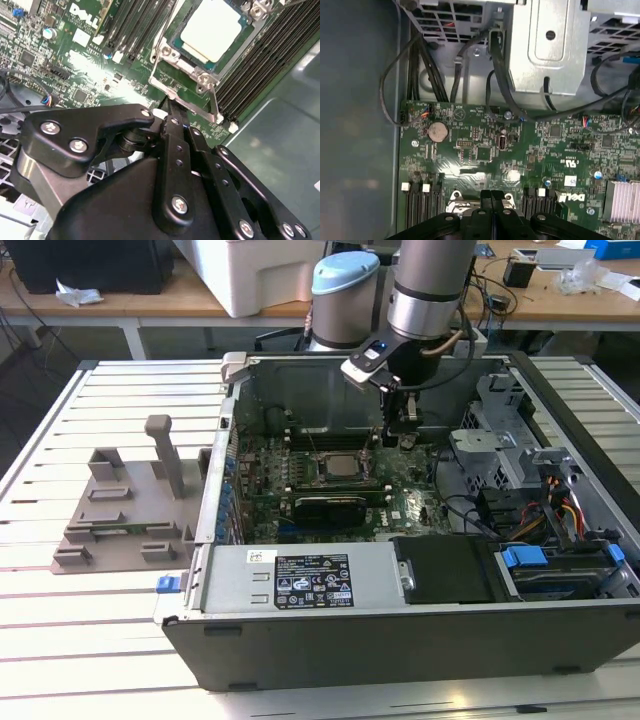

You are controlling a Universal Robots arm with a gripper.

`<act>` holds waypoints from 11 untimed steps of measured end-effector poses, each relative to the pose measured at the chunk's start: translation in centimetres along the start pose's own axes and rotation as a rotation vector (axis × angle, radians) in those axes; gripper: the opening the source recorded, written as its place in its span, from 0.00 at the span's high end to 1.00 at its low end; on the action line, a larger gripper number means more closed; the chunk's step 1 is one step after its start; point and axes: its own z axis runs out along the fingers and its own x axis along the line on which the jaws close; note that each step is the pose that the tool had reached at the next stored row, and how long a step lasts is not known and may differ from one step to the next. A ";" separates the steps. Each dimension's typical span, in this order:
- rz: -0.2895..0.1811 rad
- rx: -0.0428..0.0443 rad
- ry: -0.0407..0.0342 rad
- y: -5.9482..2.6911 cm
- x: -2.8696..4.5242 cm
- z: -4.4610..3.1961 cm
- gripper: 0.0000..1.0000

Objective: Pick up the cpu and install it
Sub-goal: 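Close the cpu cover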

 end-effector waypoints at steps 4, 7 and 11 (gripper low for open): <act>0.000 0.0000 -0.0001 -0.72 0.04 0.04 0.89; 0.000 -0.0001 -0.0001 -1.35 0.07 0.07 0.89; 0.000 -0.0001 -0.0001 -2.10 0.11 0.13 0.89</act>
